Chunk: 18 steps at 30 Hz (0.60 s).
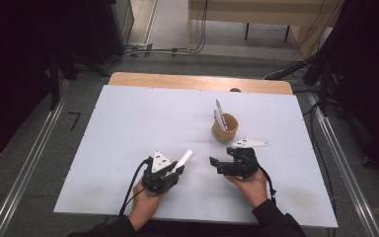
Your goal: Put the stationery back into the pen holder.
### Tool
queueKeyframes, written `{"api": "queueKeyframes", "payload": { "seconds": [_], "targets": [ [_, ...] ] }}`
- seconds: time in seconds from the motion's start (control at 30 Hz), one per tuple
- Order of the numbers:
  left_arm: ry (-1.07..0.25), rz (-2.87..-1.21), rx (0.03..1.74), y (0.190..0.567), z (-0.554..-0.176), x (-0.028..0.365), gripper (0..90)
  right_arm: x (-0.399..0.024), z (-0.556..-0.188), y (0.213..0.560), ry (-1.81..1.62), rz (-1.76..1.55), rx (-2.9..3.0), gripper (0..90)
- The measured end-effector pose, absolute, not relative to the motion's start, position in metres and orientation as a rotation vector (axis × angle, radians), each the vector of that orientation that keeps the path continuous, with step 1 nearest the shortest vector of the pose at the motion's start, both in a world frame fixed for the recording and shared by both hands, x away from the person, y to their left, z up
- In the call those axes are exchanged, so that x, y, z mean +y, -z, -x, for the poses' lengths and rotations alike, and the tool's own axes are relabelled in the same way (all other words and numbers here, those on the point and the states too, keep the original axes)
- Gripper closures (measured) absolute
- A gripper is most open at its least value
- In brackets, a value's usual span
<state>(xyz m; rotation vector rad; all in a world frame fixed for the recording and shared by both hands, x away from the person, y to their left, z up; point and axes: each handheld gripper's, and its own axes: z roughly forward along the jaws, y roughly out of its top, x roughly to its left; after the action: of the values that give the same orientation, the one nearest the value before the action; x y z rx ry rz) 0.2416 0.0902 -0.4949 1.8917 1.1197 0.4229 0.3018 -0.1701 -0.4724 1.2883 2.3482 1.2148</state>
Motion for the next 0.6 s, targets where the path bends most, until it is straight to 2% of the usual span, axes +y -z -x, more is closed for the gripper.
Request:
{"api": "queueKeyframes", "payload": {
  "seconds": [0.3, 0.43, 0.53, 0.6],
  "targets": [
    [-0.408, -1.881, 1.098, 0.496, -0.248, 0.071, 71.3, -0.164, -0.303, 0.471, -1.283, -1.315, 2.358, 20.5],
    [-0.406, -1.879, 1.095, 0.496, -0.249, 0.068, 71.3, -0.16, -0.302, 0.469, -1.29, -1.295, 2.381, 14.8],
    [-0.401, -1.872, 1.092, 0.496, -0.249, 0.065, 71.3, -0.156, -0.302, 0.47, -1.275, -1.286, 2.408, 15.4],
    [-0.4, -1.87, 1.085, 0.496, -0.249, 0.063, 71.3, -0.154, -0.303, 0.472, -1.28, -1.297, 2.407, 19.0]
  ]
}}
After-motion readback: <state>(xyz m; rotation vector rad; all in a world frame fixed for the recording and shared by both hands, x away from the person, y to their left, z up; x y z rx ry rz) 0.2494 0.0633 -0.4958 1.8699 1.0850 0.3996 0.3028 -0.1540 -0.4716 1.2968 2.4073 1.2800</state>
